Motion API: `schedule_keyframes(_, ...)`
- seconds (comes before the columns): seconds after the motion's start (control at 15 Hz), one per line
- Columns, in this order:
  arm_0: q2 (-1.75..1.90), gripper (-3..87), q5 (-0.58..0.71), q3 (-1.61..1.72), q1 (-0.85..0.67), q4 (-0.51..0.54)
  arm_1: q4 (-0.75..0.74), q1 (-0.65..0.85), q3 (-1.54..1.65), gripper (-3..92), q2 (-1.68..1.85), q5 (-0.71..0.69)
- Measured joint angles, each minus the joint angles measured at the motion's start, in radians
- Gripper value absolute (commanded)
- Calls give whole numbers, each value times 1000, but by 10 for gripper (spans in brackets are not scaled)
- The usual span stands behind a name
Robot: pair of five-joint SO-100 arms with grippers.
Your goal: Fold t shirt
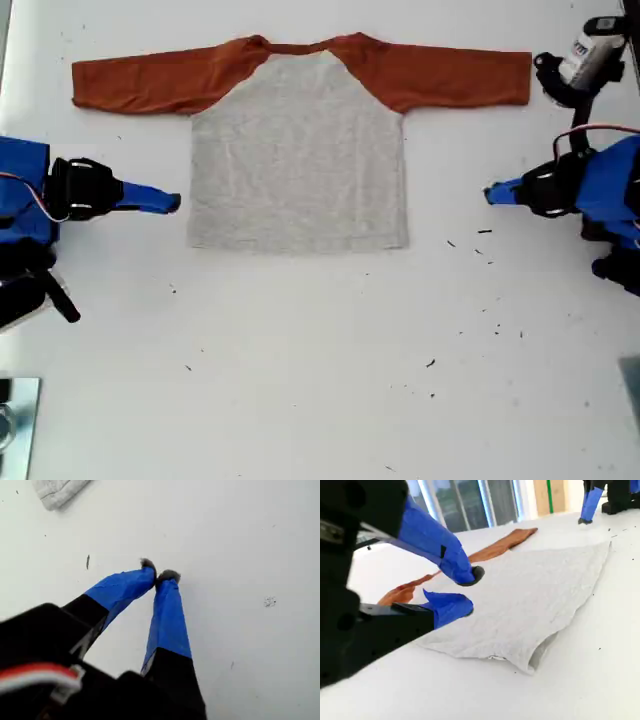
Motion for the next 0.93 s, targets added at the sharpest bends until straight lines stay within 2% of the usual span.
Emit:
schedule_keyframes(0.07,0,-3,-9,0,2,-5,6,-5,0,38,0,9)
schedule_keyframes(0.13,2,-3,-38,0,64,-8,14,-61,0,38,0,115)
schedule_keyframes(0.27,2,-3,-49,0,83,-8,17,-51,0,38,2,420)
schedule_keyframes(0.4,2,-3,-49,0,84,-8,17,-52,0,38,2,515)
schedule_keyframes(0.67,2,-3,-97,0,89,0,23,-97,0,35,2,565)
schedule_keyframes(0.8,2,-3,-126,0,89,0,44,-100,-25,35,-2,543)
schedule_keyframes(0.93,2,-3,-126,0,84,0,75,51,-229,35,-147,391)
